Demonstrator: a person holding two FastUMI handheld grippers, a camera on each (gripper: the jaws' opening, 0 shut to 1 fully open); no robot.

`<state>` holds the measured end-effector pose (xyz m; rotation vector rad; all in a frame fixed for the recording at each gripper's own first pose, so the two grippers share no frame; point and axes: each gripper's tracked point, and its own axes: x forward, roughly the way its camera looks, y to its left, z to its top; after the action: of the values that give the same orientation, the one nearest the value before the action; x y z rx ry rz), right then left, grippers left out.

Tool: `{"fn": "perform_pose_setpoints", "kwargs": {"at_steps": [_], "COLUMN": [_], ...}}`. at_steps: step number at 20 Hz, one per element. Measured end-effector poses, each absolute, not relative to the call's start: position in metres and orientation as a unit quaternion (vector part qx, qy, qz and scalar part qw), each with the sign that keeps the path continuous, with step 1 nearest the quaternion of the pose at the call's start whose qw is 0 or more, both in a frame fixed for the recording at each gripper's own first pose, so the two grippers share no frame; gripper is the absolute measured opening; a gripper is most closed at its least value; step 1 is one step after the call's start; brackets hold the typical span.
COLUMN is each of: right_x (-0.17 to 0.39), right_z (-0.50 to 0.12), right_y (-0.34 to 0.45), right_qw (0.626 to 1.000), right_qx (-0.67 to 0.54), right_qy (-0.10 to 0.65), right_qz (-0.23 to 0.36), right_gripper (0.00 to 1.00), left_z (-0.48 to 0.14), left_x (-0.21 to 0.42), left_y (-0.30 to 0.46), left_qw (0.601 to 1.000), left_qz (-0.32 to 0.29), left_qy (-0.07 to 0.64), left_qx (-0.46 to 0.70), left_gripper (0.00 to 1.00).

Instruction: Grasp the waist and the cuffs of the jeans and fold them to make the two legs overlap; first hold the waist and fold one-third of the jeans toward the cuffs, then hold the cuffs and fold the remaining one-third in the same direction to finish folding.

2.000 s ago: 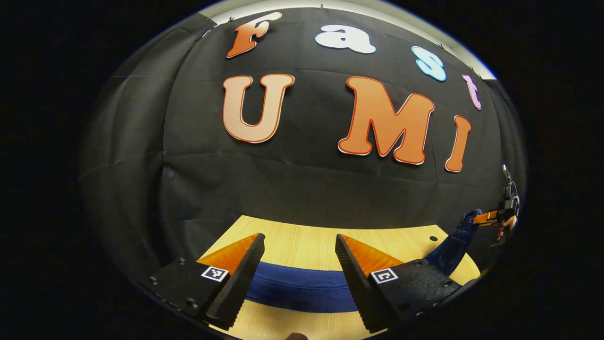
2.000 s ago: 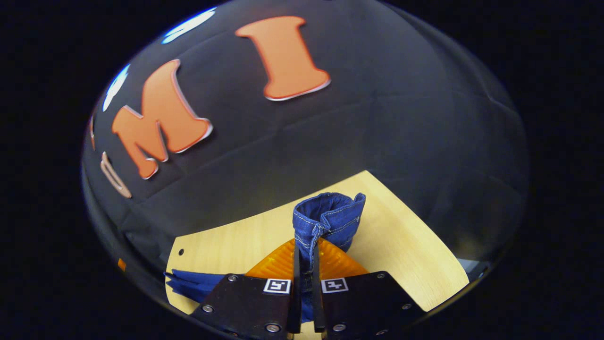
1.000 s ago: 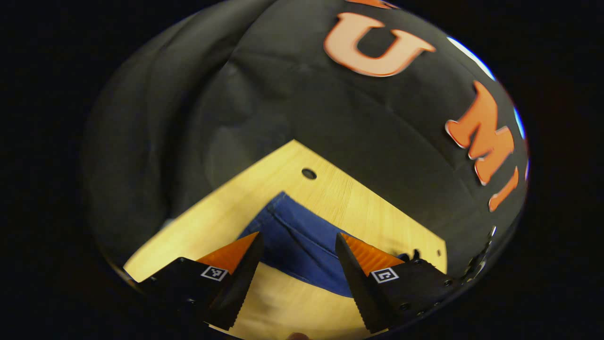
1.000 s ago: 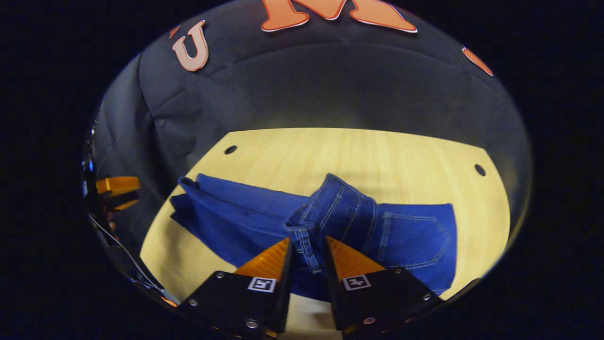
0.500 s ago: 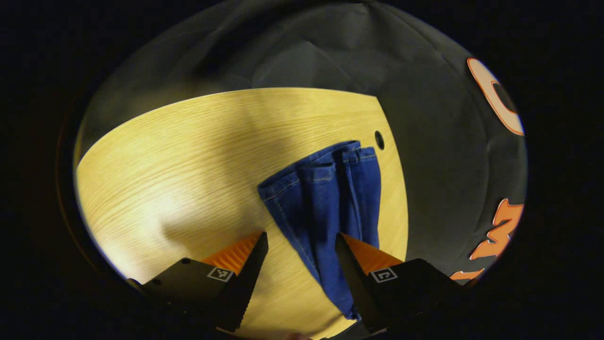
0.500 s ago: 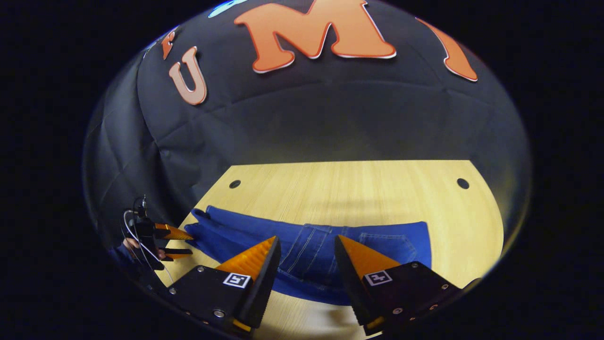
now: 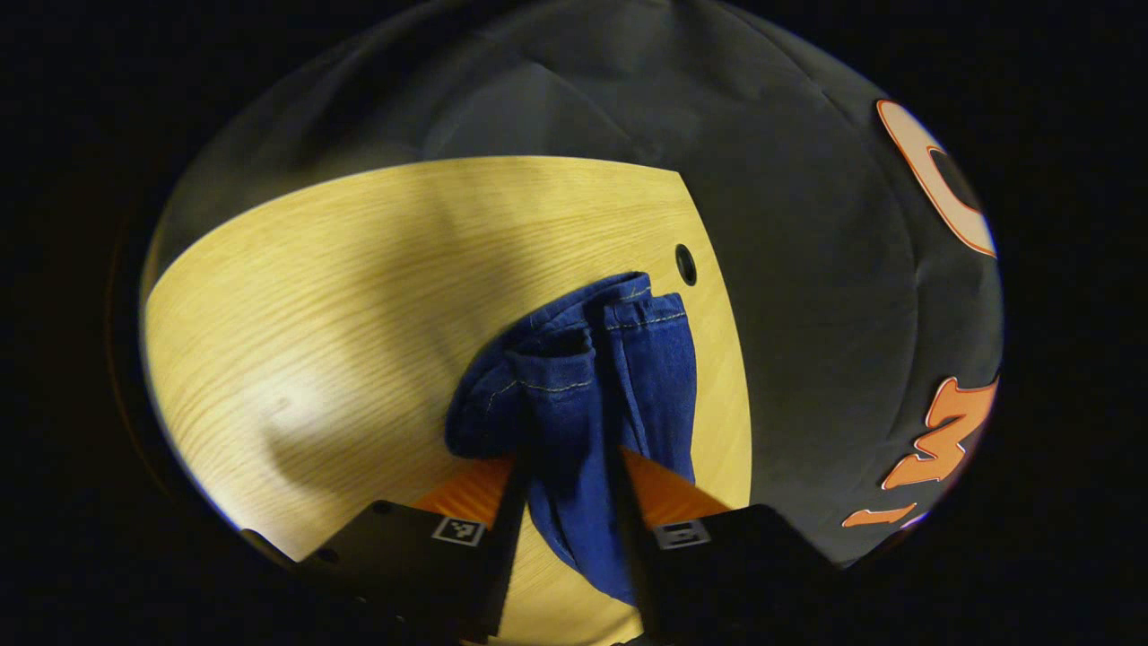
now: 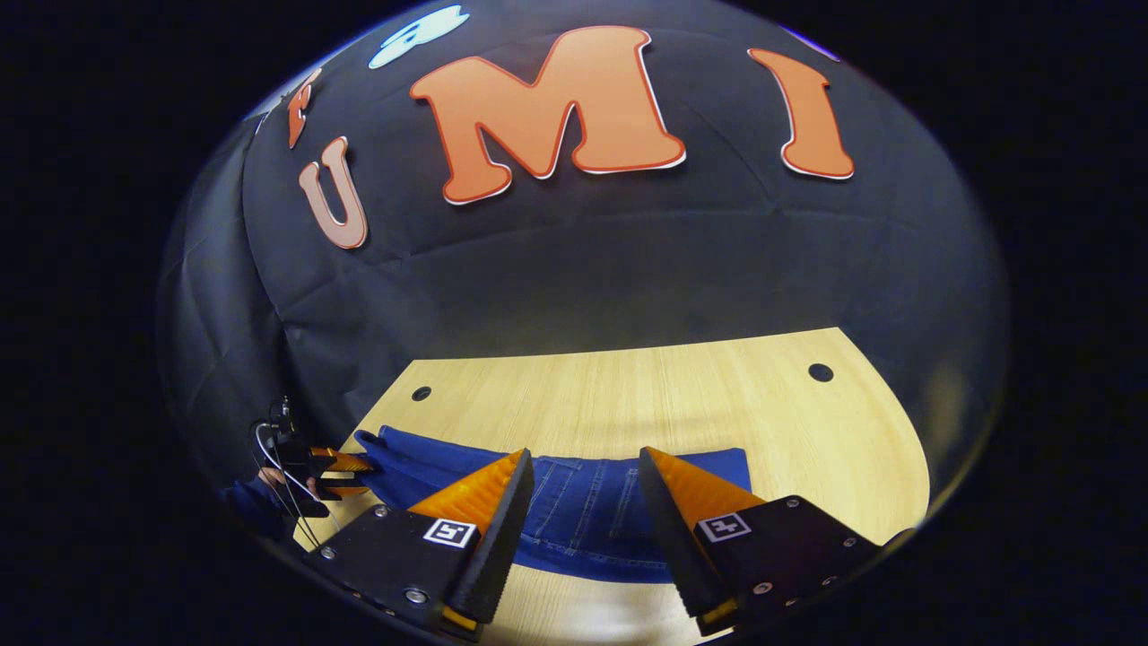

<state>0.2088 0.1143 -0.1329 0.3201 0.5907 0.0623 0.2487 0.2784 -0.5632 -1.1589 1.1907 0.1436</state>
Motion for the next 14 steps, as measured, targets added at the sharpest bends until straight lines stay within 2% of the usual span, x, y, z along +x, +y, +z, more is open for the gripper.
{"fn": "perform_pose_setpoints", "kwargs": {"at_steps": [2,3,4,9,14], "right_x": [0.201,0.197,0.194,0.189,0.192], "right_z": [-0.136,-0.136,-0.134,-0.12,-0.105], "right_y": [0.104,0.095,0.09,0.05,0.028], "right_qw": [0.943,0.944,0.944,0.952,0.958], "right_qx": [0.149,0.147,0.15,0.141,0.153], "right_qy": [0.296,0.296,0.292,0.27,0.242], "right_qz": [0.021,0.014,0.012,0.0,0.01], "right_gripper": [0.76,0.76,0.76,0.75,0.75], "left_z": [-0.564,-0.562,-0.56,-0.47,-0.38], "left_x": [0.26,0.254,0.257,0.277,0.284], "left_y": [0.276,0.274,0.273,0.254,0.21], "left_qw": [0.681,0.694,0.713,0.81,0.86], "left_qz": [0.072,0.064,0.059,-0.001,-0.062], "left_qy": [0.498,0.498,0.489,0.405,0.355], "left_qx": [-0.532,-0.516,-0.499,-0.424,-0.361], "left_gripper": [0.07,0.11,0.05,0.05,0.05]}}
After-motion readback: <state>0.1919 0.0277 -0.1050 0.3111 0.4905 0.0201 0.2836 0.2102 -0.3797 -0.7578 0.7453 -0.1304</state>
